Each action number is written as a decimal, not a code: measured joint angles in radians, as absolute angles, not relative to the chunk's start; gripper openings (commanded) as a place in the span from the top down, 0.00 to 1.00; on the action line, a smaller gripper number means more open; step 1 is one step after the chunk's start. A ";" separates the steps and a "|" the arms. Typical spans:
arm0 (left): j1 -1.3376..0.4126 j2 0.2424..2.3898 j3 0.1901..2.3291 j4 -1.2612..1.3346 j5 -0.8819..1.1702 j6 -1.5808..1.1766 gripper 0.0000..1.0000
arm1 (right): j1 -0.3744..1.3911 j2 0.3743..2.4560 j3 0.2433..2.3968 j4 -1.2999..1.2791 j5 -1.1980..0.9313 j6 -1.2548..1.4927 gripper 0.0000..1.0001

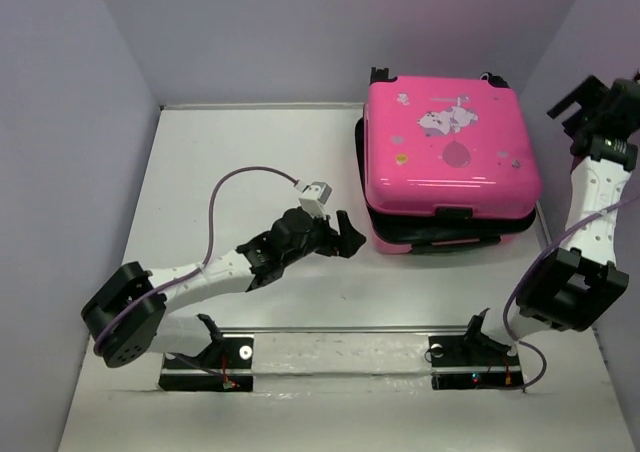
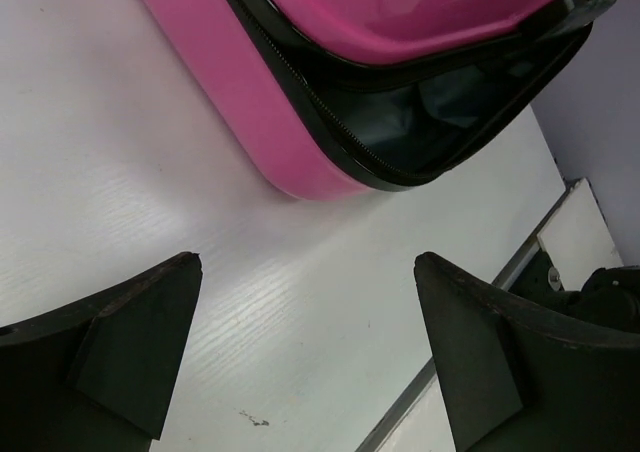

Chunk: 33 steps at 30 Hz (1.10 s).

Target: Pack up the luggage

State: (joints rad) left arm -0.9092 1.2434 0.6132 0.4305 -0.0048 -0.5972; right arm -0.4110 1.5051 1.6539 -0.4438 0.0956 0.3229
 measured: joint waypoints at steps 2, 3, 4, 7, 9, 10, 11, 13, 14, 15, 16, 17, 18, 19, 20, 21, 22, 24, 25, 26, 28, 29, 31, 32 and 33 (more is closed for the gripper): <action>-0.918 1.298 0.628 0.442 0.014 -0.604 0.01 | -0.522 1.469 1.466 -0.416 -0.001 0.407 0.00; -0.922 1.328 0.638 0.449 0.022 -0.607 0.01 | -0.543 1.464 1.419 -0.417 -0.031 0.439 0.00; -0.925 1.360 0.651 0.457 0.030 -0.610 0.01 | -0.578 1.460 1.345 -0.426 -0.062 0.466 0.00; -0.926 1.403 0.678 0.477 0.041 -0.616 0.01 | -0.587 1.457 1.201 -0.399 -0.158 0.582 0.00; -0.926 1.423 0.697 0.505 0.048 -0.625 0.01 | -0.590 1.438 1.149 -0.355 -0.190 0.630 0.00; -0.926 1.428 0.703 0.516 0.052 -0.628 0.01 | -0.590 1.423 1.122 -0.335 -0.199 0.655 0.00; -0.926 1.432 0.707 0.528 0.053 -0.630 0.01 | -0.594 1.411 1.099 -0.310 -0.212 0.673 0.00; -0.926 1.453 0.726 0.546 0.058 -0.632 0.01 | -0.602 1.401 1.054 -0.243 -0.241 0.699 0.00; -0.926 1.469 0.738 0.556 0.058 -0.635 0.02 | -0.604 1.400 1.028 -0.198 -0.258 0.716 0.00; -0.926 1.490 0.750 0.566 0.059 -0.636 0.03 | -0.609 1.401 1.000 -0.162 -0.276 0.731 0.01; -0.926 1.519 0.761 0.579 0.059 -0.638 0.06 | -0.612 1.403 0.977 -0.137 -0.290 0.743 0.03; -0.926 1.535 0.765 0.584 0.059 -0.639 0.09 | -0.617 1.403 0.949 -0.100 -0.316 0.758 0.04; -0.926 1.552 0.766 0.588 0.058 -0.643 0.11 | -0.622 1.405 0.925 -0.070 -0.347 0.767 0.07; -0.927 1.571 0.766 0.586 0.056 -0.646 0.12 | -0.623 1.407 0.908 -0.047 -0.372 0.775 0.07; -0.927 1.585 0.766 0.585 0.052 -0.649 0.12 | -0.622 1.414 0.894 -0.031 -0.407 0.779 0.08; -0.928 1.592 0.765 0.583 0.043 -0.651 0.12 | -0.603 1.430 0.873 -0.005 -0.447 0.778 0.09; -0.923 1.579 0.744 0.583 0.002 -0.655 0.12 | -0.581 1.436 0.862 0.008 -0.455 0.778 0.09; -0.911 1.552 0.715 0.582 -0.025 -0.660 0.12 | -0.550 1.438 0.835 0.063 -0.455 0.786 0.09; -0.906 1.525 0.693 0.581 -0.039 -0.662 0.12 | -0.510 1.436 0.808 0.114 -0.444 0.799 0.09; -0.893 1.483 0.663 0.564 -0.069 -0.658 0.12 | -0.483 1.435 0.783 0.153 -0.434 0.813 0.10; -0.870 1.417 0.625 0.525 -0.109 -0.653 0.12 | -0.388 1.435 0.730 0.245 -0.426 0.865 0.13; -0.850 1.386 0.604 0.506 -0.128 -0.652 0.11 | -0.348 1.436 0.715 0.284 -0.427 0.887 0.16; -0.797 1.287 0.556 0.439 -0.189 -0.639 0.11 | -0.243 1.445 0.698 0.348 -0.448 0.926 0.16; -0.781 1.250 0.538 0.413 -0.206 -0.635 0.11 | -0.203 1.454 0.696 0.370 -0.453 0.944 0.16; -0.763 1.206 0.520 0.387 -0.210 -0.632 0.10 | -0.159 1.467 0.700 0.389 -0.462 0.957 0.15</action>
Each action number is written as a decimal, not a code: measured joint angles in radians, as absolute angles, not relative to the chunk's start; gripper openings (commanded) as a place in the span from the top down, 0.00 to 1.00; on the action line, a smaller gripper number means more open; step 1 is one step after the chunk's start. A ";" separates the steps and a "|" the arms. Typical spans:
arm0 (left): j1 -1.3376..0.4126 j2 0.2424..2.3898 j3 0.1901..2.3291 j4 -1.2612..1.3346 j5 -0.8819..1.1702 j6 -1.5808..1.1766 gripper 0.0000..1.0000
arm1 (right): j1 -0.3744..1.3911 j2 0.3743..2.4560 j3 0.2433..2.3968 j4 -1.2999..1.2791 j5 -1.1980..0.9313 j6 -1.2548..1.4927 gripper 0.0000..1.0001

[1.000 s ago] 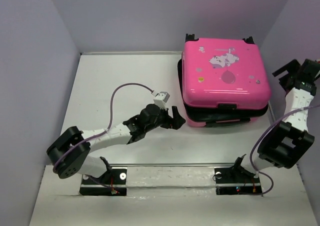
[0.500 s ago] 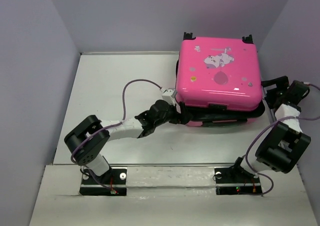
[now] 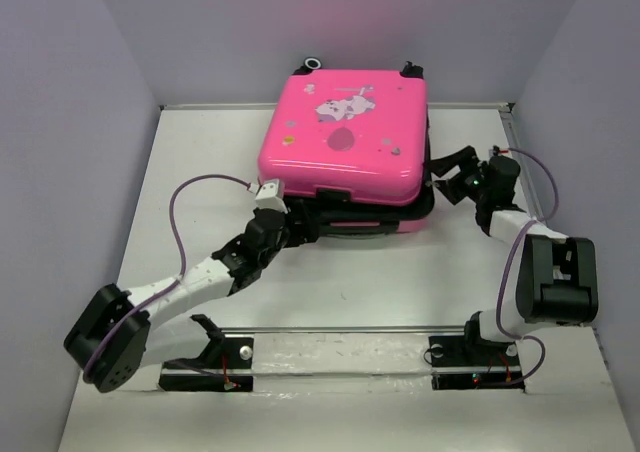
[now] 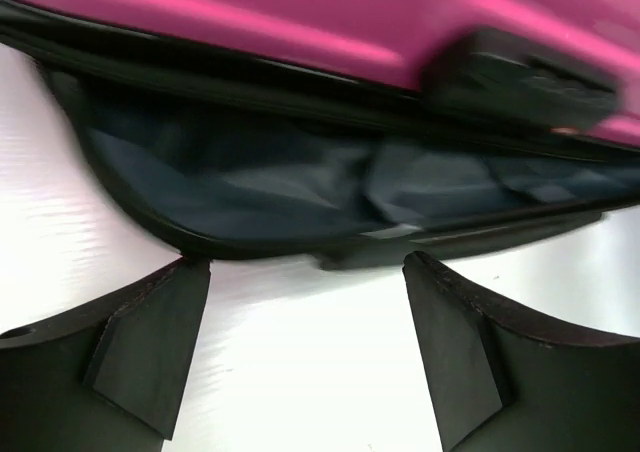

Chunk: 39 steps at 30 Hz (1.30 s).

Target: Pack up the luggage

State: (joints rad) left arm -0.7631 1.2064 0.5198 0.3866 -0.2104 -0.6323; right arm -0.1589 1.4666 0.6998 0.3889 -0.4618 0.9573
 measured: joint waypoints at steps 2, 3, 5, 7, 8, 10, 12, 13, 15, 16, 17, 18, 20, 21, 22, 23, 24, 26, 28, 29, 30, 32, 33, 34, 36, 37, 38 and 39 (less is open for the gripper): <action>-0.738 1.106 0.485 0.346 -0.216 -0.628 0.09 | -0.070 1.493 0.718 0.397 -0.510 0.966 0.18; -0.727 1.050 0.481 0.331 -0.223 -0.620 0.08 | -0.037 1.499 0.722 0.395 -0.529 0.965 0.19; -0.717 0.975 0.481 0.319 -0.243 -0.607 0.08 | 0.037 1.505 0.724 0.389 -0.589 0.957 0.20; -0.711 0.879 0.481 0.294 -0.271 -0.590 0.08 | 0.092 1.504 0.723 0.376 -0.628 0.937 0.22; -0.711 0.849 0.481 0.284 -0.276 -0.587 0.08 | 0.111 1.500 0.722 0.366 -0.642 0.926 0.22; -0.711 0.806 0.481 0.269 -0.281 -0.585 0.07 | 0.135 1.482 0.716 0.325 -0.646 0.882 0.22; -0.711 0.794 0.481 0.249 -0.296 -0.586 0.02 | 0.139 1.451 0.699 0.284 -0.620 0.836 0.21; -0.709 0.794 0.481 0.237 -0.304 -0.588 0.01 | 0.139 1.431 0.688 0.260 -0.602 0.812 0.21; -0.690 0.794 0.482 0.215 -0.311 -0.594 0.01 | 0.139 1.372 0.671 0.195 -0.556 0.763 0.20; -0.669 0.797 0.488 0.199 -0.312 -0.599 0.01 | 0.139 1.352 0.670 0.171 -0.543 0.749 0.19; -0.643 0.810 0.508 0.184 -0.313 -0.602 0.01 | 0.139 1.328 0.670 0.157 -0.530 0.736 0.19; -0.613 0.828 0.537 0.174 -0.308 -0.603 0.01 | 0.139 1.301 0.670 0.148 -0.516 0.720 0.18; -0.537 0.886 0.627 0.153 -0.268 -0.611 0.01 | 0.139 1.255 0.675 0.131 -0.488 0.693 0.16; -0.500 0.915 0.673 0.149 -0.236 -0.614 0.01 | 0.139 1.237 0.687 0.117 -0.467 0.677 0.16; -0.423 0.977 0.760 0.153 -0.194 -0.621 0.01 | 0.139 1.230 0.697 0.112 -0.457 0.670 0.16; -0.359 1.027 0.838 0.152 -0.149 -0.630 0.01 | 0.139 1.230 0.713 0.110 -0.440 0.658 0.16; -0.295 1.077 0.918 0.156 -0.103 -0.639 0.01 | 0.139 1.231 0.725 0.107 -0.429 0.651 0.23; -0.175 1.161 1.043 0.162 -0.014 -0.655 0.01 | 0.139 1.240 0.756 0.100 -0.401 0.640 0.39; -0.043 1.242 1.132 0.167 0.066 -0.674 0.01 | 0.139 1.259 0.786 0.097 -0.374 0.632 0.66; 0.007 1.273 1.158 0.165 0.090 -0.678 0.02 | 0.139 1.267 0.797 0.096 -0.369 0.627 0.73; 0.064 1.322 1.193 0.155 0.127 -0.679 0.08 | 0.139 1.274 0.807 0.096 -0.360 0.627 0.85; 0.160 1.431 1.260 0.140 0.187 -0.682 0.15 | 0.139 1.290 0.833 0.091 -0.345 0.615 0.89; 0.195 1.482 1.277 0.136 0.216 -0.680 0.21 | 0.139 1.299 0.847 0.089 -0.339 0.613 0.90; 0.223 1.531 1.290 0.125 0.241 -0.680 0.25 | 0.140 1.306 0.861 0.087 -0.334 0.607 0.89; 0.268 1.643 1.306 0.102 0.311 -0.680 0.25 | 0.141 1.317 0.884 0.086 -0.328 0.596 0.85; 0.278 1.689 1.309 0.087 0.343 -0.681 0.22 | 0.142 1.321 0.893 0.086 -0.328 0.590 0.74; 0.284 1.746 1.309 0.067 0.375 -0.681 0.20 | 0.144 1.325 0.901 0.086 -0.329 0.588 0.66; 0.286 1.772 1.311 0.056 0.411 -0.684 0.17 | 0.146 1.329 0.907 0.085 -0.332 0.586 0.57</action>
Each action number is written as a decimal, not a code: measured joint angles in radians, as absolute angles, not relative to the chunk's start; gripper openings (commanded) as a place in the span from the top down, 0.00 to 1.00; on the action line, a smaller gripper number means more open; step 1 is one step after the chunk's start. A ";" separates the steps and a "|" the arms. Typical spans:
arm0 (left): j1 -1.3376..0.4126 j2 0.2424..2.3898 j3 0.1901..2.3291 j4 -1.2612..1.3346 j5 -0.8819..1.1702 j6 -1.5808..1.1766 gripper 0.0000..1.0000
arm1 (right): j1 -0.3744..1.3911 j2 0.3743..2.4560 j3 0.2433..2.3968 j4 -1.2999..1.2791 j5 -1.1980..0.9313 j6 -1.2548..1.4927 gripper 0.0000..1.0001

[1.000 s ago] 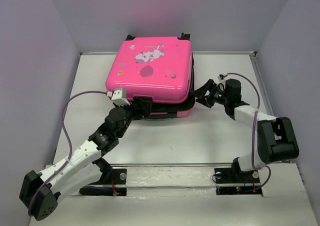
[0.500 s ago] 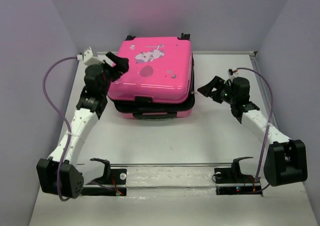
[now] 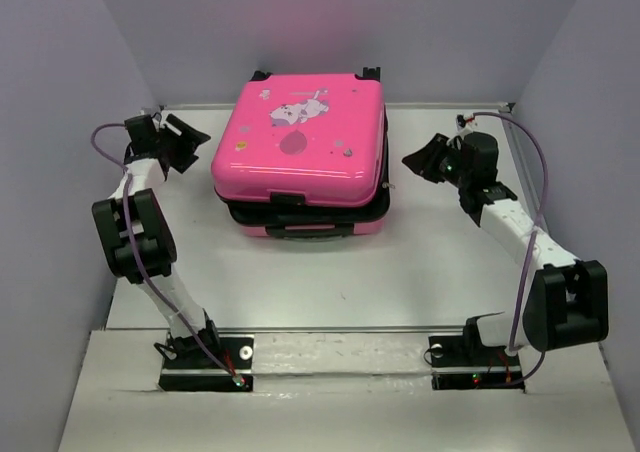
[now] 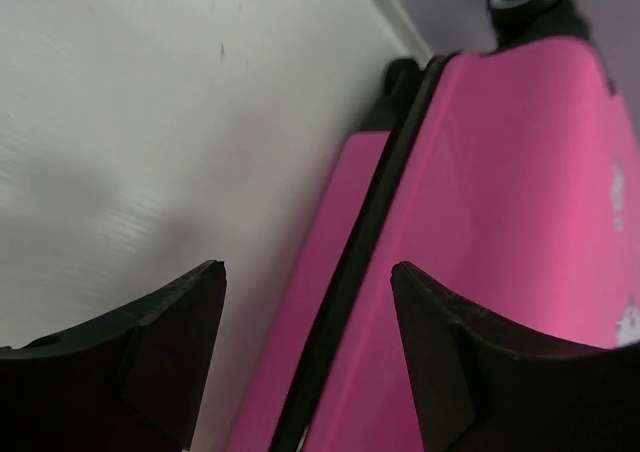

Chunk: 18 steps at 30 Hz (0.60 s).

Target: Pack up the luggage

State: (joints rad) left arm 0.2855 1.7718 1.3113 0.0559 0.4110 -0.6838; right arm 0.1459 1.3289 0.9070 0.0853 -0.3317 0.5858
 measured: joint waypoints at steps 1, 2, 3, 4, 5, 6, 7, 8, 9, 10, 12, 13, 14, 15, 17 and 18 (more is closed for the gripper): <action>0.284 1.819 1.312 0.053 0.445 -0.689 0.10 | 0.148 1.339 0.920 0.086 -0.336 0.582 0.40; 0.281 1.857 1.312 0.060 0.488 -0.699 0.07 | 0.151 1.351 0.931 0.089 -0.344 0.579 0.33; 0.276 1.888 1.312 0.070 0.531 -0.716 0.05 | 0.152 1.364 0.941 0.093 -0.352 0.578 0.28; 0.270 1.915 1.309 0.087 0.575 -0.743 0.01 | 0.152 1.382 0.951 0.101 -0.365 0.582 0.20; 0.264 1.927 1.300 0.110 0.597 -0.758 0.01 | 0.153 1.396 0.957 0.104 -0.371 0.588 0.18; 0.258 1.934 1.282 0.143 0.628 -0.783 0.01 | 0.153 1.414 0.964 0.110 -0.379 0.592 0.17; 0.250 1.934 1.249 0.197 0.637 -0.820 0.01 | 0.153 1.425 0.968 0.117 -0.386 0.597 0.17; 0.249 1.931 1.223 0.240 0.648 -0.849 0.01 | 0.153 1.449 0.970 0.135 -0.397 0.609 0.17; 0.250 1.930 1.199 0.283 0.654 -0.878 0.01 | 0.153 1.464 0.970 0.148 -0.408 0.626 0.17; 0.249 1.930 1.172 0.338 0.658 -0.918 0.01 | 0.153 1.480 0.970 0.160 -0.421 0.642 0.17; 0.248 1.921 1.069 0.513 0.660 -1.034 0.01 | 0.153 1.513 0.970 0.196 -0.447 0.678 0.17; 0.248 1.915 1.032 0.566 0.662 -1.082 0.01 | 0.154 1.533 0.970 0.218 -0.461 0.697 0.16; 0.246 1.911 0.986 0.646 0.662 -1.140 0.01 | 0.155 1.554 0.970 0.244 -0.479 0.722 0.16; 0.243 1.903 0.936 0.720 0.654 -1.211 0.01 | 0.155 1.575 0.970 0.266 -0.480 0.743 0.16; 0.243 1.883 0.874 0.809 0.648 -1.303 0.01 | 0.146 1.599 0.969 0.294 -0.482 0.775 0.17; 0.242 1.872 0.857 0.832 0.645 -1.339 0.01 | 0.145 1.608 0.968 0.307 -0.482 0.790 0.18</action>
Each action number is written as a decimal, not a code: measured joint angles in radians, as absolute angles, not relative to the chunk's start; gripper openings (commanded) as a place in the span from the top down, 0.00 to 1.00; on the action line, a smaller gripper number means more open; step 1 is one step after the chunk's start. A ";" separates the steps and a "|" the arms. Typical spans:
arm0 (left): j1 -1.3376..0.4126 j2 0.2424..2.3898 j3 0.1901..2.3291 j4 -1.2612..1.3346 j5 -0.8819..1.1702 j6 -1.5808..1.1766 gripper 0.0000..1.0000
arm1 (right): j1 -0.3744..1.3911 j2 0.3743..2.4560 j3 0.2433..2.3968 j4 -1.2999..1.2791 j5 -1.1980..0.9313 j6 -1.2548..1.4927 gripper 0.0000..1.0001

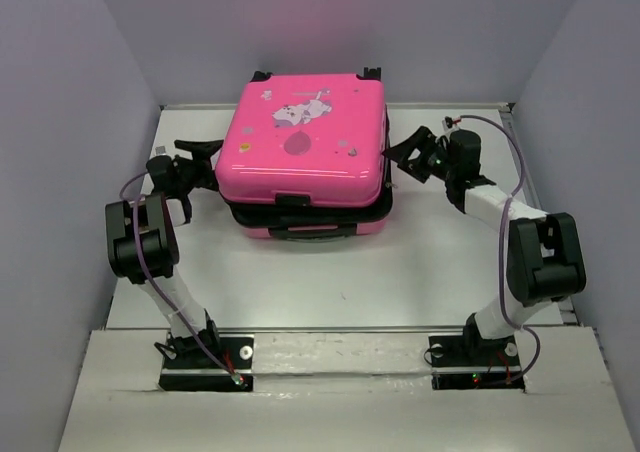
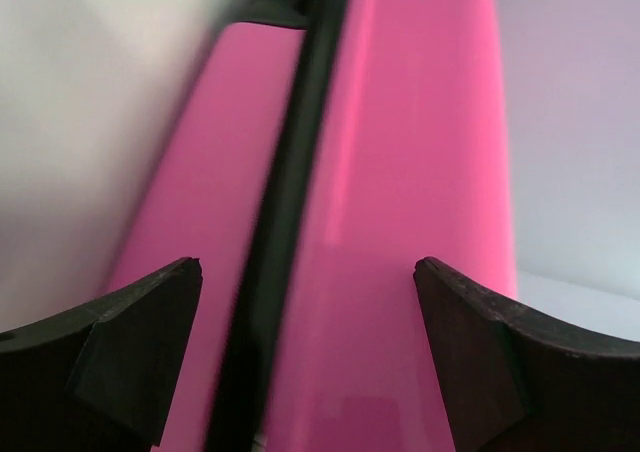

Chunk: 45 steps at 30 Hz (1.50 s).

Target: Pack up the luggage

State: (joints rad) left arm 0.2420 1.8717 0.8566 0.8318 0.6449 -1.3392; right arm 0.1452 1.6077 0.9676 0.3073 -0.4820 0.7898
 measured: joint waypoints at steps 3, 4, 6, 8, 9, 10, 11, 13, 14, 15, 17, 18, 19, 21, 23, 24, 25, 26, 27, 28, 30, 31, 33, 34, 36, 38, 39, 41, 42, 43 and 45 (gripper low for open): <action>0.234 1.778 0.811 0.887 0.617 -1.400 0.01 | 0.141 1.623 0.949 0.355 -0.482 0.837 0.24; 0.226 1.747 0.804 0.887 0.611 -1.404 0.01 | 0.140 1.628 0.943 0.369 -0.482 0.849 0.25; 0.210 1.692 0.782 0.889 0.593 -1.404 0.01 | 0.130 1.635 0.929 0.397 -0.477 0.884 0.26; 0.192 1.646 0.760 0.884 0.570 -1.404 0.01 | 0.122 1.640 0.913 0.422 -0.464 0.908 0.26; 0.185 1.626 0.752 0.875 0.562 -1.402 0.01 | 0.118 1.642 0.903 0.433 -0.458 0.918 0.26; 0.178 1.602 0.745 0.860 0.554 -1.398 0.01 | 0.117 1.645 0.894 0.440 -0.451 0.933 0.25; 0.171 1.576 0.735 0.841 0.540 -1.394 0.01 | 0.115 1.647 0.889 0.450 -0.446 0.942 0.24; 0.162 1.521 0.712 0.813 0.527 -1.383 0.01 | 0.112 1.658 0.882 0.465 -0.432 0.964 0.20; 0.158 1.489 0.699 0.794 0.522 -1.374 0.01 | 0.110 1.663 0.882 0.469 -0.427 0.971 0.19; 0.155 1.466 0.688 0.767 0.515 -1.362 0.01 | 0.107 1.670 0.882 0.477 -0.418 0.979 0.19; 0.150 1.397 0.669 0.699 0.511 -1.333 0.01 | 0.102 1.683 0.882 0.485 -0.406 0.992 0.18; 0.147 1.367 0.662 0.664 0.509 -1.313 0.01 | 0.101 1.688 0.882 0.487 -0.400 0.997 0.18; 0.141 1.327 0.655 0.631 0.510 -1.293 0.01 | 0.099 1.692 0.882 0.488 -0.395 1.001 0.18; 0.130 1.268 0.636 0.582 0.506 -1.260 0.01 | 0.097 1.702 0.885 0.495 -0.381 1.011 0.18; 0.111 1.176 0.603 0.526 0.511 -1.204 0.01 | 0.096 1.712 0.893 0.503 -0.368 1.019 0.18; 0.103 1.139 0.583 0.501 0.512 -1.184 0.01 | 0.096 1.718 0.899 0.508 -0.365 1.021 0.18; 0.099 1.095 0.555 0.476 0.516 -1.169 0.01 | 0.096 1.722 0.905 0.509 -0.361 1.023 0.18; 0.094 1.059 0.527 0.460 0.519 -1.163 0.01 | 0.096 1.728 0.908 0.511 -0.358 1.027 0.18; 0.090 1.032 0.501 0.447 0.524 -1.159 0.01 | 0.096 1.734 0.910 0.521 -0.356 1.037 0.21; 0.084 1.003 0.472 0.436 0.529 -1.156 0.01 | 0.096 1.739 0.911 0.532 -0.355 1.042 0.23; 0.077 0.972 0.439 0.429 0.542 -1.155 0.01 | 0.096 1.748 0.912 0.550 -0.352 1.057 0.27; 0.066 0.962 0.431 0.428 0.541 -1.154 0.01 | 0.096 1.751 0.912 0.555 -0.349 1.069 0.28; 0.050 0.943 0.418 0.428 0.535 -1.152 0.01 | 0.095 1.755 0.907 0.575 -0.346 1.097 0.31; 0.046 0.937 0.415 0.425 0.534 -1.151 0.01 | 0.095 1.755 0.899 0.590 -0.345 1.114 0.23; 0.041 0.935 0.415 0.422 0.533 -1.148 0.01 | 0.094 1.753 0.883 0.611 -0.344 1.138 0.14; 0.040 0.935 0.415 0.421 0.533 -1.145 0.01 | 0.083 1.743 0.870 0.599 -0.346 1.136 0.09; 0.039 0.935 0.415 0.421 0.534 -1.142 0.01 | 0.077 1.733 0.868 0.583 -0.349 1.129 0.09; 0.030 0.935 0.415 0.420 0.542 -1.140 0.01 | 0.038 1.685 0.855 0.541 -0.386 1.102 0.09; 0.025 0.935 0.415 0.418 0.551 -1.139 0.01 | 0.023 1.667 0.849 0.530 -0.408 1.092 0.10; 0.018 0.935 0.415 0.414 0.566 -1.138 0.01 | -0.010 1.632 0.834 0.525 -0.451 1.077 0.13; 0.001 0.936 0.415 0.413 0.600 -1.134 0.01 | -0.068 1.587 0.807 0.518 -0.500 1.053 0.19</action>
State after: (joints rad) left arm 0.0010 0.9356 0.4149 0.4129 0.5999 -1.1339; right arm -0.0681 1.5867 0.8070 0.5179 -0.4999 1.0534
